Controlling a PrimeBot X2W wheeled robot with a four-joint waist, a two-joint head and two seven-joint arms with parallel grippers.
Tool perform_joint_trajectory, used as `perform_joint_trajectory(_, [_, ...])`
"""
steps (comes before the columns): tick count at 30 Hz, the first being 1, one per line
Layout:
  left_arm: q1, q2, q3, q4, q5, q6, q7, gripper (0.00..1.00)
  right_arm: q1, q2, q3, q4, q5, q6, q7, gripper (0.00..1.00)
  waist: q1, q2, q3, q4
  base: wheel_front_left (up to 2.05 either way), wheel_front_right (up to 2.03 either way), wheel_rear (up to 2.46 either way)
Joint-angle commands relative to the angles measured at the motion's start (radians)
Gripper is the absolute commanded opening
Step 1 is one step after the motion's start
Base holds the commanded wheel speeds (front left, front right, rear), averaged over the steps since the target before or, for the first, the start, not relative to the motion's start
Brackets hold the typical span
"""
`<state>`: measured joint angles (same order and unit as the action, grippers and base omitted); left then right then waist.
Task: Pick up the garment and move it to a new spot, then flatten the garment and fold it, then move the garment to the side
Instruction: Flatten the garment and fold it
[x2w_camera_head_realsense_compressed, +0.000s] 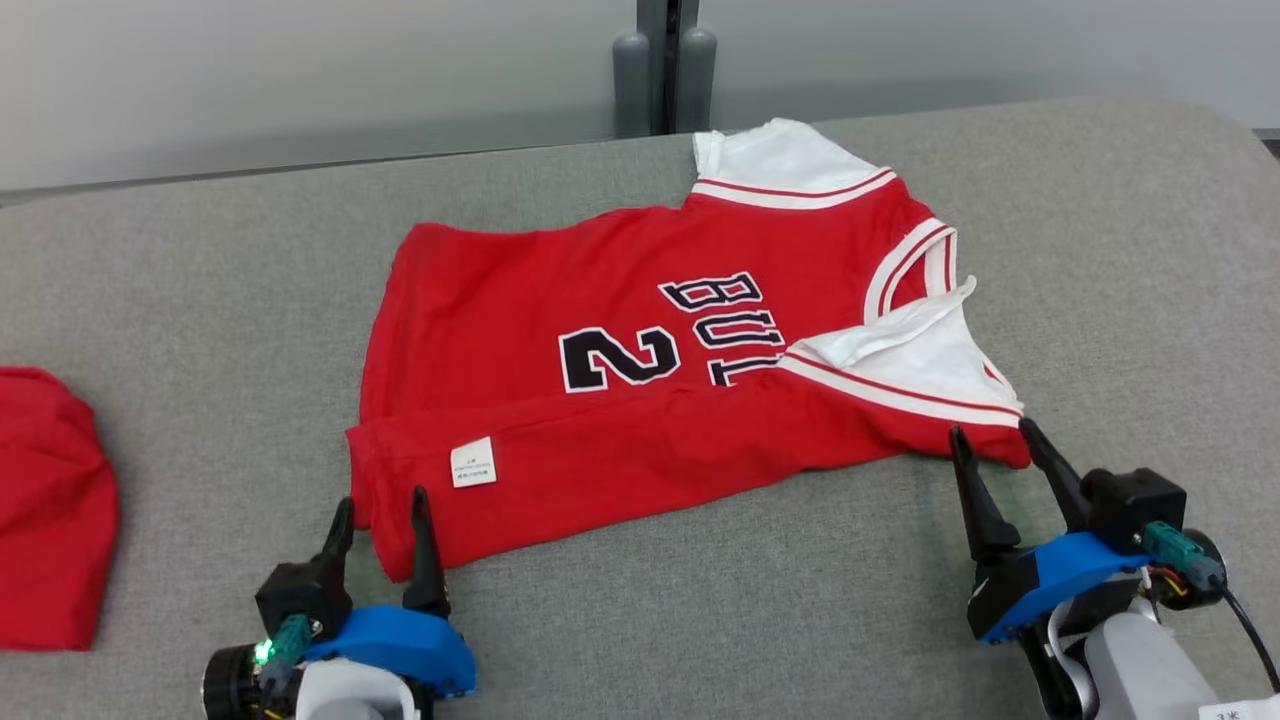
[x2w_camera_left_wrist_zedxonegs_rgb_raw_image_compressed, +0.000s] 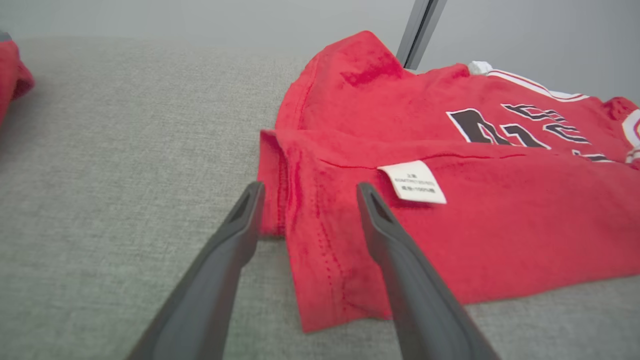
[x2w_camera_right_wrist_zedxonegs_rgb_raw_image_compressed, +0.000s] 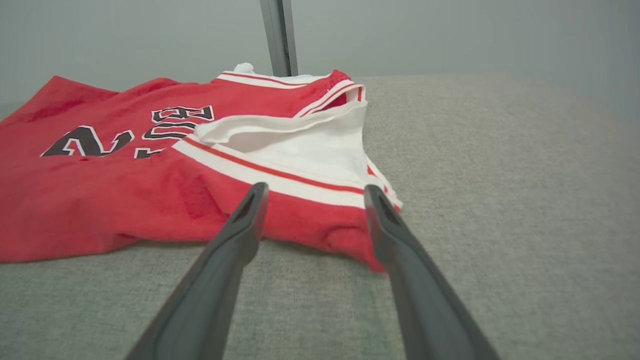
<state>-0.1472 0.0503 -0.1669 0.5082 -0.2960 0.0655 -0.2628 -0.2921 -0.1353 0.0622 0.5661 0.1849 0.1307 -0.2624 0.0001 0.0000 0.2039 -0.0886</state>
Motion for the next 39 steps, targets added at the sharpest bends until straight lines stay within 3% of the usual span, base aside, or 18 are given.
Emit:
perform_joint_trajectory(1, [-0.028, 0.001, 0.014, 0.004, 0.008, 0.016, -0.003, 1.00, -0.017, -0.010, 0.003, -0.007, 0.011, 0.000, -0.003, 1.00, -0.0001, 0.0000, 0.027, 0.011, 0.00, 0.00, 0.00])
perform_joint_trajectory(5, [-0.062, 0.001, 0.036, 0.022, 0.008, 0.044, -0.003, 1.00, -0.035, -0.016, 0.000, -0.016, 0.024, 0.000, -0.003, 1.00, -0.0001, 0.0000, 0.059, 0.004, 0.00, 0.00, 0.00])
perform_joint_trajectory(14, [-0.077, -0.003, -0.035, 0.117, -0.074, -0.020, 0.005, 1.00, -0.073, -0.019, -0.082, 0.050, 0.038, 0.000, -0.003, 1.00, -0.0001, 0.0000, 0.090, 0.007, 0.00, 0.00, 0.00])
perform_joint_trajectory(17, [-0.082, -0.008, -0.076, 0.149, -0.099, -0.042, 0.008, 0.10, -0.096, -0.023, -0.095, 0.099, 0.043, 0.000, -0.003, 1.00, -0.0001, 0.0000, 0.103, 0.014, 0.00, 0.00, 0.00])
perform_joint_trajectory(18, [-0.087, -0.010, -0.089, 0.157, -0.105, -0.049, 0.010, 0.00, -0.107, -0.024, -0.102, 0.116, 0.046, 0.000, -0.003, 1.00, -0.0001, 0.0000, 0.108, 0.016, 0.00, 0.00, 0.00])
perform_joint_trajectory(23, [-0.106, -0.009, -0.124, 0.190, -0.135, -0.068, 0.012, 0.00, -0.140, -0.013, -0.096, 0.207, 0.063, 0.000, -0.001, 1.00, -0.0001, 0.0000, 0.125, 0.031, 0.00, 0.00, 0.00])
perform_joint_trajectory(24, [-0.109, -0.009, -0.131, 0.192, -0.138, -0.072, 0.012, 0.00, -0.142, -0.007, -0.087, 0.224, 0.075, 0.000, 0.001, 0.92, -0.0001, 0.0000, 0.127, 0.033, 0.00, 0.00, 0.00])
perform_joint_trajectory(25, [-0.112, -0.010, -0.136, 0.192, -0.140, -0.075, 0.012, 0.00, -0.142, -0.004, -0.070, 0.240, 0.082, 0.000, 0.003, 0.50, -0.0001, 0.0000, 0.128, 0.035, 0.00, 0.00, 0.00])
perform_joint_trajectory(27, [-0.115, -0.010, -0.144, 0.190, -0.145, -0.083, 0.013, 0.00, -0.144, 0.010, -0.030, 0.262, 0.117, 0.001, 0.006, 0.00, -0.0001, 0.0000, 0.129, 0.038, 0.00, 0.00, 0.00])
perform_joint_trajectory(29, [-0.115, -0.011, -0.145, 0.182, -0.148, -0.090, 0.013, 0.00, -0.144, 0.001, 0.001, 0.265, 0.146, 0.001, 0.007, 0.00, -0.0001, 0.0000, 0.127, 0.038, 0.00, 0.00, 0.00])
perform_joint_trajectory(39, [-0.071, 0.002, -0.033, 0.033, -0.094, -0.073, -0.002, 0.00, -0.102, -0.047, -0.047, 0.145, 0.229, 0.000, -0.002, 0.00, -0.0001, 0.0000, 0.017, 0.040, 0.00, 0.00, 0.00])
